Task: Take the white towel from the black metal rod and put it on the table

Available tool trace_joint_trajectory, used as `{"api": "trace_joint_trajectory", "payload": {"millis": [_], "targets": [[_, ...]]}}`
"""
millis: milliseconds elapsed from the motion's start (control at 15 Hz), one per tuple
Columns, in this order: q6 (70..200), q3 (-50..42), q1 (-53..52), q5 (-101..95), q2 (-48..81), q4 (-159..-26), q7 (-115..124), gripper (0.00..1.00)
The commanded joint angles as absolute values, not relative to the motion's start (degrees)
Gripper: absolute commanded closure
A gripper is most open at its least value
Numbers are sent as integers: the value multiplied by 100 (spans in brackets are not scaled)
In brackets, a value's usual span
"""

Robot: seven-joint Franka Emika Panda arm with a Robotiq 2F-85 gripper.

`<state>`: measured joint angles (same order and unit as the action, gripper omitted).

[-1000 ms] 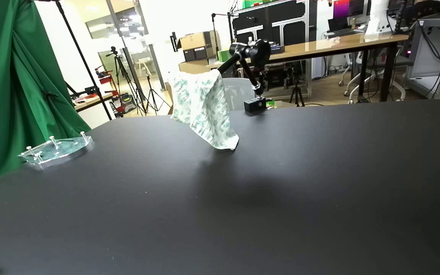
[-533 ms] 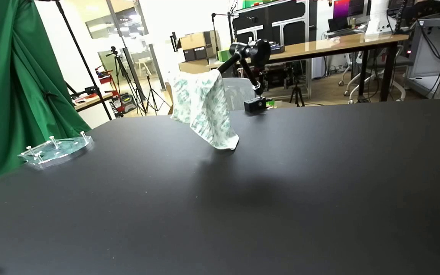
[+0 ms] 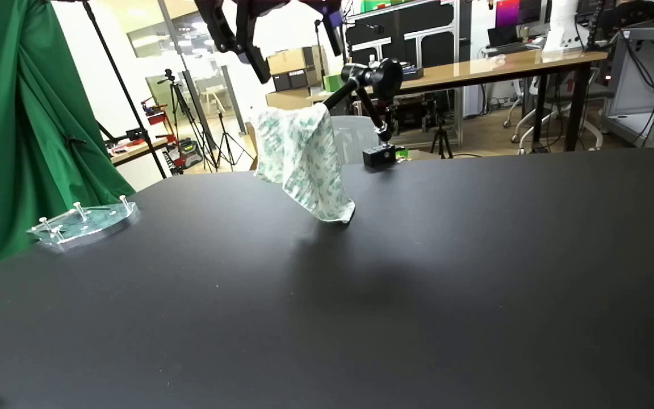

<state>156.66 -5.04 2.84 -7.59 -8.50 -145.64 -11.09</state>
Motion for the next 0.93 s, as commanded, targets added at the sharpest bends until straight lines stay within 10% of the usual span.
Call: {"api": "trace_joint_trajectory", "payload": {"millis": [0, 867], "targets": [[15812, -274, 178, -359, -350, -14130, -399, 0], [16072, 199, -147, 481, 464, -13583, -323, 0]]}}
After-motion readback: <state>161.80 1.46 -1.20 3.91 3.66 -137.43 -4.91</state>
